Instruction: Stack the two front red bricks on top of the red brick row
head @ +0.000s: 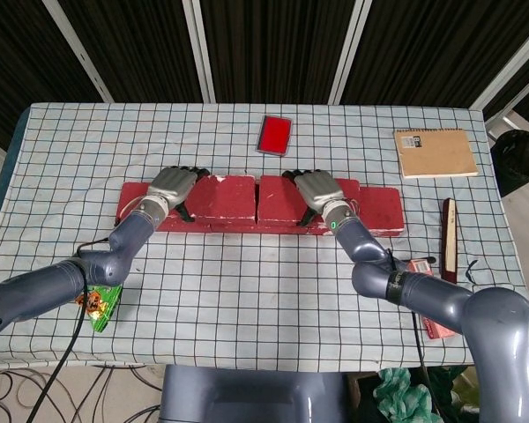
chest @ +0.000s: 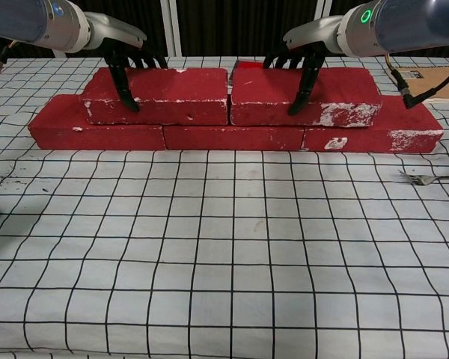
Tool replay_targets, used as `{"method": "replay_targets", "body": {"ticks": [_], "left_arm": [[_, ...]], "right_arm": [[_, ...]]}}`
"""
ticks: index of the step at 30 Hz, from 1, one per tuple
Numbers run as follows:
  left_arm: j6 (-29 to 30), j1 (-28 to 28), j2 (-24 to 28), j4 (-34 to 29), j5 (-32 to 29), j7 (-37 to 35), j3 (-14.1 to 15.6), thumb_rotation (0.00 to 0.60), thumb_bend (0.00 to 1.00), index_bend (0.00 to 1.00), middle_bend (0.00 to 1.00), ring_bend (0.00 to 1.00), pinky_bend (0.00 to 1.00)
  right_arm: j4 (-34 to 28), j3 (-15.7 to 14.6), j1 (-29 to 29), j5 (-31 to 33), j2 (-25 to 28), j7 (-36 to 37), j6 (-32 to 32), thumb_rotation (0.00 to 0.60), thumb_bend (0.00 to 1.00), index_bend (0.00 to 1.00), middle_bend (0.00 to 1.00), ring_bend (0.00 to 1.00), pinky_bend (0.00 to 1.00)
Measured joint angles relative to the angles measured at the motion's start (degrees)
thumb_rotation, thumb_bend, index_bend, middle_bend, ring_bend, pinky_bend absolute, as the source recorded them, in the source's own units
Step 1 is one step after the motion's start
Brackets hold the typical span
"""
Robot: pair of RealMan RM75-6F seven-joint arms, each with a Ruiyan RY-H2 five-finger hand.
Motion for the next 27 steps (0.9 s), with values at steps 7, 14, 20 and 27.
{"method": "replay_targets", "body": {"ticks": [7, 14, 20, 27], "left_arm": [[0.22, -0.3, -0.45, 0.06, -0.37, 0.21, 0.15, 0.6, 0.26, 0.22, 0.21, 0.12, 0.18], [0.59, -0.42, -1.02, 0.73, -1.1, 0.49, 0.43, 0.6, 0.25, 0.21, 0.21, 0.12, 0.18], [0.64, -0.59, -1.05, 0.55, -1.32, 0.71, 0.45, 0.6, 0.21, 0.21, 0.2, 0.11, 0.18], [0.55, -0.63, -1.1, 0.67, -1.48, 0.83, 0.56, 0.6, 0.19, 0.21, 0.2, 0.11, 0.18]], "right_arm": [[-0.01, -0.11, -0.03, 0.01, 0.08, 0.07, -0.05, 0.6, 0.19, 0.29, 0.26, 0.26, 0.19], [0.03, -0.42, -0.09, 0.13, 0.24, 0.13, -0.4, 0.6, 0.19, 0.29, 0.26, 0.26, 0.19], [0.43, -0.65, -0.17, 0.07, -0.15, 0.25, -0.57, 0.6, 0.19, 0.29, 0.24, 0.24, 0.19], [1.14, -0.7, -0.19, 0.14, -0.76, 0.56, -0.87, 0.6, 0.17, 0.28, 0.21, 0.2, 0.19]]}}
